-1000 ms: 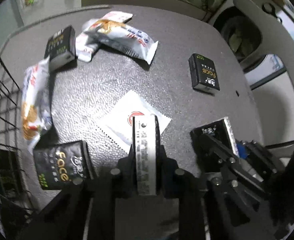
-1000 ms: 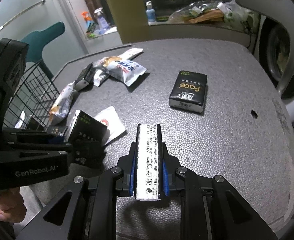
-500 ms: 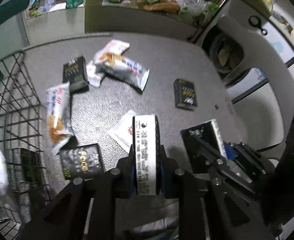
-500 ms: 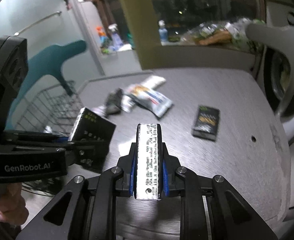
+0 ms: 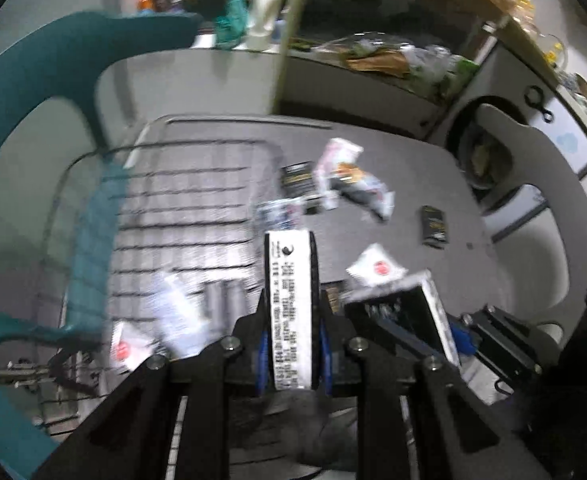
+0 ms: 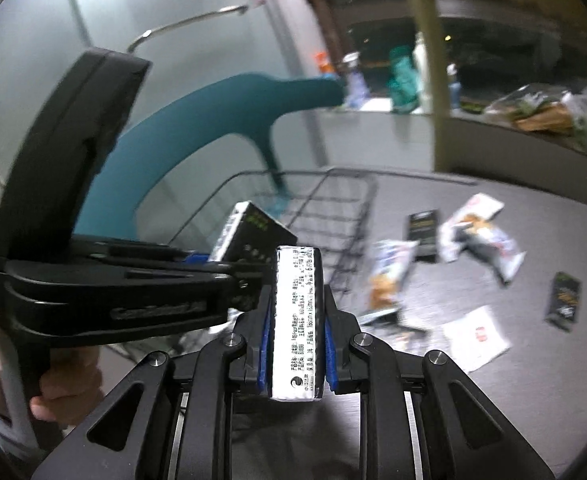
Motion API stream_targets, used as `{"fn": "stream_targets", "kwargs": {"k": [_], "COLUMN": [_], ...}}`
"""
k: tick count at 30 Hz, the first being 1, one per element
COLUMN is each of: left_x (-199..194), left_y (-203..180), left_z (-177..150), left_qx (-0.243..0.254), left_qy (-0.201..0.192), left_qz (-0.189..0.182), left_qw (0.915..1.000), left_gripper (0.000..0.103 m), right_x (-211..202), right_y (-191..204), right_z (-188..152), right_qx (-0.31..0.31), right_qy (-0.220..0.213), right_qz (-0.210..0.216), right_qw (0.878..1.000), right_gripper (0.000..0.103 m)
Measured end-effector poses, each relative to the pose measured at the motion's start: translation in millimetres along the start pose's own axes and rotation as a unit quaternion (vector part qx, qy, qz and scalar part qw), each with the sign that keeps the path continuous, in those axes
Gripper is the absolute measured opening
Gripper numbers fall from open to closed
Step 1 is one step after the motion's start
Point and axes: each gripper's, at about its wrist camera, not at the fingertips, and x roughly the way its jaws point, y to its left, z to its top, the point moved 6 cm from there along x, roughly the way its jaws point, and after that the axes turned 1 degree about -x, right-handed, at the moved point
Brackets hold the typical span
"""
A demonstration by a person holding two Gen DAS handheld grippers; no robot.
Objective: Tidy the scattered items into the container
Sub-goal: 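Carry both items over the wire basket and open both tools, then move both open tools back over the table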
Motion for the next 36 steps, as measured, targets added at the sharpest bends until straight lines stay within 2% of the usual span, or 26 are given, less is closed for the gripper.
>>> {"fn": "stream_targets", "kwargs": {"k": [5,9,11,12,13,15,18,22,29,33,36], "left_x": [11,16,16,14,12,8,2,2,-3,-6,-2], "left_y": [39,49,50,50,49,49,50,49,27,-8,-45], "left_z": [-17,-23,-23,-23,-22,-22,-21,-21,-13,-1,6], "left_qx": [-0.024,-0.035,-0.041,-0.042,-0.041,-0.037,-0.040,-0.047,-0.043,-0.023,-0.004], "left_qy": [0.019,0.030,0.030,0.026,0.021,0.014,0.005,0.007,0.006,-0.004,-0.003], "left_qz": [0.015,0.011,0.002,-0.002,-0.003,0.006,0.007,0.000,-0.017,-0.035,-0.053], "left_qw": [0.9994,0.9989,0.9987,0.9988,0.9989,0.9992,0.9992,0.9989,0.9989,0.9991,0.9986], "left_gripper": [0.020,0.021,0.022,0.027,0.038,0.052,0.056,0.057,0.057,0.057,0.057], "right_x": [20,22,21,21,19,15,9,-6,-49,-69,-73], "right_y": [16,16,15,14,13,10,7,-5,-74,-125,-163], "right_z": [-11,-16,-16,-16,-16,-13,-12,-9,-1,-5,-23], "right_qx": [-0.005,-0.006,-0.007,-0.005,-0.002,0.002,0.005,0.009,0.039,0.070,0.095], "right_qy": [0.020,0.023,0.018,0.018,0.016,0.011,0.006,-0.001,-0.028,-0.029,-0.014], "right_qz": [0.004,-0.010,-0.015,-0.012,-0.010,-0.011,-0.013,-0.026,-0.100,-0.145,-0.174], "right_qw": [1.000,1.000,1.000,1.000,1.000,1.000,1.000,1.000,0.994,0.987,0.980], "right_gripper": [0.022,0.023,0.026,0.028,0.032,0.037,0.038,0.038,0.038,0.038,0.038]}}
